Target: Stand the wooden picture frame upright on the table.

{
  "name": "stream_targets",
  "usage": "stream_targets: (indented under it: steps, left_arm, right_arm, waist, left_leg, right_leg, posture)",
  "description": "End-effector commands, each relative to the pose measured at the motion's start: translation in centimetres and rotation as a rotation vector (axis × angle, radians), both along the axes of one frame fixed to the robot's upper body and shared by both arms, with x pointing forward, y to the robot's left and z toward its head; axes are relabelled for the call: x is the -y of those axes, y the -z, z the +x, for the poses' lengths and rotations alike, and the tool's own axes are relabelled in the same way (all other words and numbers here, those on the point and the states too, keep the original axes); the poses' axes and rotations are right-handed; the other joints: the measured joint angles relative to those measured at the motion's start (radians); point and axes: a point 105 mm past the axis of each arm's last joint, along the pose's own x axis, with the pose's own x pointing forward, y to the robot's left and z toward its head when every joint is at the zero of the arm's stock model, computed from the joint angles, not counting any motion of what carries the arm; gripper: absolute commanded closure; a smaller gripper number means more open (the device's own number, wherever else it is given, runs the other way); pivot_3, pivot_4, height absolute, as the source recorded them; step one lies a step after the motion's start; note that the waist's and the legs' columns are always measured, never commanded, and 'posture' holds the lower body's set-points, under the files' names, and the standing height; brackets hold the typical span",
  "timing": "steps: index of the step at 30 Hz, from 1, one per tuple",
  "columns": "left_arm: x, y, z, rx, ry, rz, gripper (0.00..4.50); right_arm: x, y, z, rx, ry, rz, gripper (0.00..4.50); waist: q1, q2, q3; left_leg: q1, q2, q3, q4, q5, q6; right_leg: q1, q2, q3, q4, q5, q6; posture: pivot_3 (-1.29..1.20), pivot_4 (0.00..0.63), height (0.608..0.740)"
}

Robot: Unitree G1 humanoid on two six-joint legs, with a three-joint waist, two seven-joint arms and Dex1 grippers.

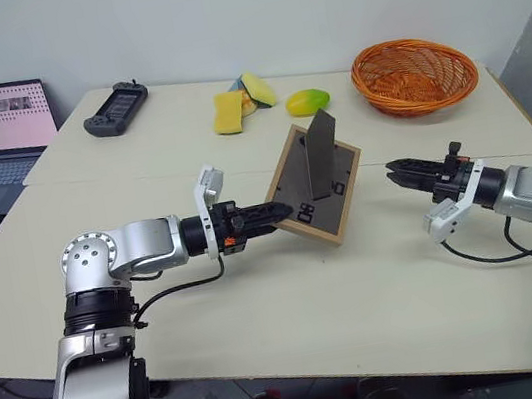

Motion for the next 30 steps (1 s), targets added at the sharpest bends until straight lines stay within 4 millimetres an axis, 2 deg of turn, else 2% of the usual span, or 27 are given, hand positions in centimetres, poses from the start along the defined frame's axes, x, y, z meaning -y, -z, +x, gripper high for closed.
stream_targets:
  steps: [1,6,13,19,22,25,28,30]
  left_arm:
    - [0.1,-2.8,-0.4,0.074,0.05,-0.066,3.18]
    - [0.4,-3.5,-0.6,0.085,0.09,-0.081,3.18]
    - [0.6,-3.6,-0.9,0.083,0.131,-0.077,3.18]
    - [0.5,-3.5,-0.9,0.077,0.133,-0.072,3.18]
    - [0.5,-3.6,-0.9,0.077,0.133,-0.071,3.18]
    - [0.5,-3.5,-0.9,0.076,0.13,-0.071,3.18]
    - [0.4,-3.5,-0.9,0.075,0.129,-0.07,3.18]
    - [0.5,-3.5,-0.9,0.075,0.131,-0.071,3.18]
  right_arm:
    - [0.0,-2.1,0.1,0.176,-0.032,-0.006,2.35]
    - [-0.3,-2.2,0.0,0.266,-0.085,-0.002,2.35]
    - [-1.1,-1.3,0.5,0.266,-0.107,0.03,2.35]
    - [-1.4,-1.8,1.0,0.269,-0.107,0.061,2.35]
    - [-1.5,-2.0,1.1,0.259,-0.111,0.086,1.9]
    - [-1.6,-2.1,1.2,0.282,-0.109,0.075,1.08]
    - [-1.9,-2.1,1.2,0.292,-0.112,0.066,0.5]
    - [-2.0,-2.2,1.4,0.293,-0.11,0.072,0.5]
  waist:
    - [0.0,0.0,0.0]
    - [0.0,0.0,0.0]
    - [-0.001,0.0,0.0]
    - [-0.002,0.0,0.0]
    - [-0.002,0.0,0.0]
    - [-0.002,0.0,0.0]
    - [-0.004,0.0,0.0]
    - [-0.005,0.0,0.0]
  left_leg:
    - [0.0,0.0,0.0,0.0,0.0,0.0]
    - [0.0,-0.001,0.0,0.0,0.0,0.0]
    - [0.0,-0.001,0.0,0.0,0.0,0.0]
    - [0.0,-0.002,0.0,0.0,0.0,0.0]
    - [0.0,-0.002,-0.001,0.0,0.0,0.0]
    - [0.0,-0.002,-0.001,0.0,0.0,0.0]
    - [0.0,-0.002,-0.001,0.0,0.0,0.0]
    - [0.0,-0.002,-0.001,0.0,0.0,0.0]
  right_leg:
    - [0.0,0.0,0.0,0.0,0.0,0.0]
    - [-0.001,0.0,0.0,0.002,0.0,0.0]
    - [0.0,0.0,0.0,0.003,0.0,0.0]
    - [-0.001,-0.001,0.0,0.004,0.0,0.0]
    - [-0.001,-0.001,0.0,0.004,0.0,0.0]
    - [-0.001,-0.001,0.0,0.004,0.0,0.0]
    - [-0.001,-0.001,0.0,0.005,0.0,0.0]
    - [-0.001,-0.001,0.0,0.005,0.0,0.0]
  posture:
    - [0.0,0.15,0.74]
    - [0.0,0.15,0.74]
    - [0.0,0.15,0.74]
    - [0.0,0.15,0.74]
    - [0.0,0.15,0.74]
    - [0.0,0.15,0.74]
    - [0.0,0.15,0.74]
    - [0.0,0.15,0.74]
